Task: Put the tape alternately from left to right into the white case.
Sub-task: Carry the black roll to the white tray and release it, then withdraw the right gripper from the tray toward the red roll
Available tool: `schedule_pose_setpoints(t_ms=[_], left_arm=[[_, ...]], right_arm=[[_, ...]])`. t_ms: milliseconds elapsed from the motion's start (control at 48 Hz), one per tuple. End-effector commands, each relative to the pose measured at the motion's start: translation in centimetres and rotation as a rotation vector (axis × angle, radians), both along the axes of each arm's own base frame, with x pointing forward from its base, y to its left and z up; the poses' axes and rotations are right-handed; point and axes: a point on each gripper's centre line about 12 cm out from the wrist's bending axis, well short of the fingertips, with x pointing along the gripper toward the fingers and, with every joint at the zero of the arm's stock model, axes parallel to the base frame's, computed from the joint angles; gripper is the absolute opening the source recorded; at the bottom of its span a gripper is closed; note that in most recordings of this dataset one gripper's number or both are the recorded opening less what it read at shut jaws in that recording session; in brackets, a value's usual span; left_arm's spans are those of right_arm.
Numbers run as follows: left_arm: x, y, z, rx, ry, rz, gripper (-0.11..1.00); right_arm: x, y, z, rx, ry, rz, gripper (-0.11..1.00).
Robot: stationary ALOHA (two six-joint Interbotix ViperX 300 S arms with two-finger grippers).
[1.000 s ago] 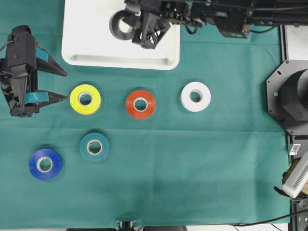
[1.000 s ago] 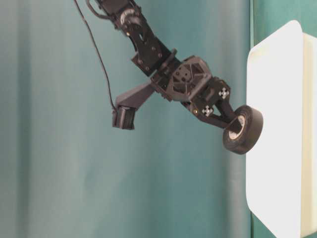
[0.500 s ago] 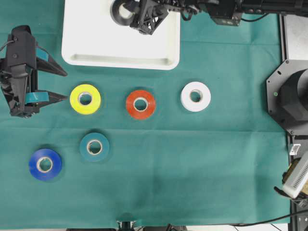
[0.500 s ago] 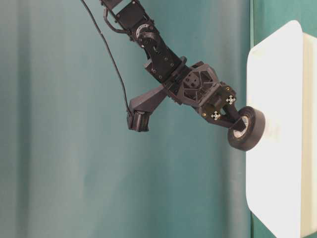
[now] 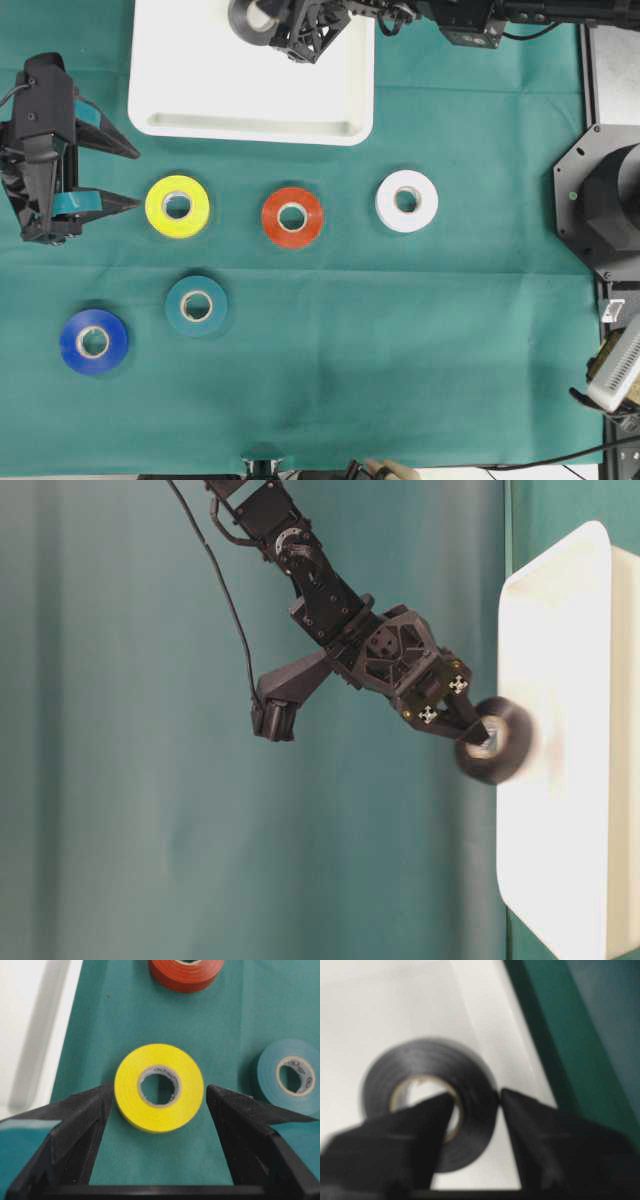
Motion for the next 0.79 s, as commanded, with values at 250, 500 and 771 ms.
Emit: schedule_pose_setpoints(t_ms=[250,500,771], left_arm=[[0.2,0.0,0.5,-0.003,-0.021,0.003,0.82],[0.2,0.0,0.6,-0.001,-0.02,0.002,0.82],[0.2,0.0,0.6,-0.003,-0.02,0.003,0.82]], right_arm=[[0.3,-0.3,1.4,-0.019,-0.035,0.0,0.66],[-0.1,0.3,1.1,-0.01,-0.017,0.005,0.66],[-1.3,2.0,1.8,-0.009,-0.018,0.027,0.66]])
